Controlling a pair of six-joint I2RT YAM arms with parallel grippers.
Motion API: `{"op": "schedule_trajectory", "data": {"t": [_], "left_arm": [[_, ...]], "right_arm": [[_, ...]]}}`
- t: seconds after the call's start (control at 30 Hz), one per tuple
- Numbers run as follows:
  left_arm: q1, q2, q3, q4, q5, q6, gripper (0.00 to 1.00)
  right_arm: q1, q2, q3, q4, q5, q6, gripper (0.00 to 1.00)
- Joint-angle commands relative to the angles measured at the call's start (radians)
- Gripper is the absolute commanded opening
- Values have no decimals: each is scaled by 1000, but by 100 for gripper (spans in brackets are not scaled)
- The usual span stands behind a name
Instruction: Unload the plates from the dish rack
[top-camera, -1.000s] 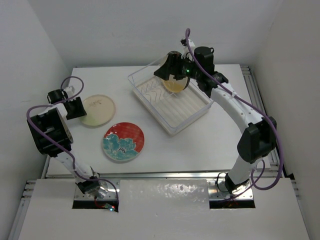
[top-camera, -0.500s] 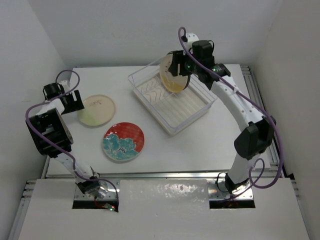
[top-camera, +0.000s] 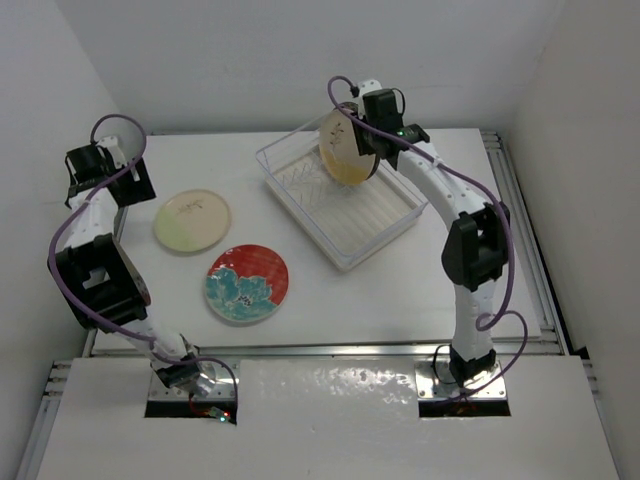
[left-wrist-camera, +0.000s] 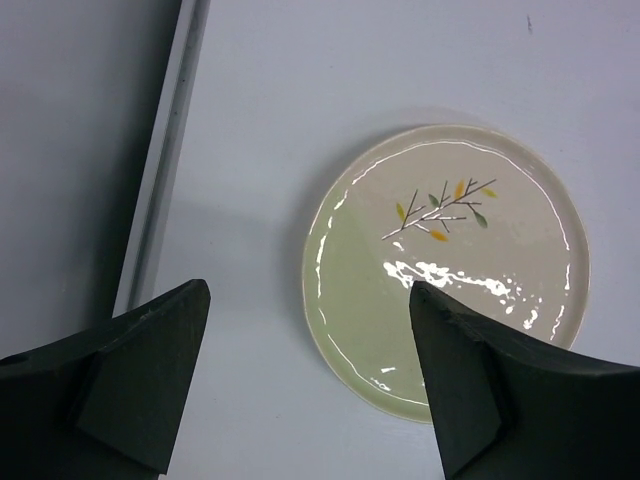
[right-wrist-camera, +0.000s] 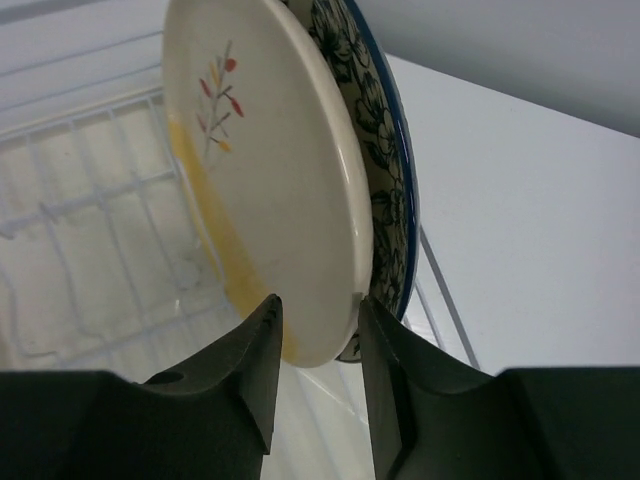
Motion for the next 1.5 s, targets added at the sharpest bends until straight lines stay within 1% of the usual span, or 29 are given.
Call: {"op": "schedule_trajectory", "data": {"t": [0.0,0.13,0.3,0.33,0.5,0.53,0.6,0.63,0.67,0.7,0.77,0.8,0.9,0.93,0.97,1.0,1.03,1.1,1.13,1.2,1.23,1.3,1.33,1.43,1.47], "left_arm": [[-5,-53,16,-30,20,3,79],[-5,-72,14,-40,38,-7,79],[-4,-83,21,-33,37,-20,79],[-4,-84,25,-33,38,-22,79],[-5,-95,33,-41,30,-19,79],[-4,-98,33,-43,29,-17,79],[-4,-103,30,-46,27,-14,79],[-5,-104,28,-47,27,-16,79],[-4,-104,27,-49,29,-16,79],[-4,-107,27,-49,30,-17,79],[-4,-109,28,-47,35,-20,79],[-4,-110,31,-47,38,-20,79],[-4,-112,34,-47,53,-19,79],[-4,-110,34,-46,56,-19,79],[-4,-110,33,-44,63,-23,79],[-4,-112,33,-43,64,-27,79],[-4,-113,31,-40,67,-31,79],[-5,-115,31,-38,72,-33,79],[-4,-116,31,-37,70,-34,78],[-5,-118,33,-35,72,-37,78],[-5,-119,34,-36,75,-36,78],[-4,-124,34,-36,78,-33,78],[-5,-126,33,-40,76,-30,78],[-4,-129,28,-41,75,-28,78],[-5,-130,28,-41,76,-28,78]], "right_arm": [[-3,19,67,52,90,-71,36],[-4,38,81,49,124,-82,37],[-6,73,80,76,89,-82,38],[-7,85,87,72,78,-103,38],[-24,162,141,47,4,-96,38],[-30,167,141,50,-16,-56,39],[-47,174,133,56,-78,-34,41],[-50,177,132,57,-139,-13,41],[-52,179,130,57,-164,-8,39],[-50,179,132,55,-184,-7,33],[-52,167,123,56,-227,-4,26],[-53,142,95,75,-230,-7,20],[-52,112,54,89,-246,-33,19],[-52,113,55,78,-247,-40,19],[-52,118,66,66,-247,-46,23],[-52,131,71,43,-247,-54,33],[-53,138,74,35,-246,-53,46],[-53,151,69,37,-246,-48,53],[-55,165,54,49,-244,-45,54],[-59,179,52,78,-241,-28,50],[-62,191,61,78,-243,-21,40],[-64,188,60,89,-240,-8,27],[-64,171,43,105,-240,-4,16],[-64,122,-17,145,-238,-2,0],[-63,86,-29,167,-231,-5,0]]}}
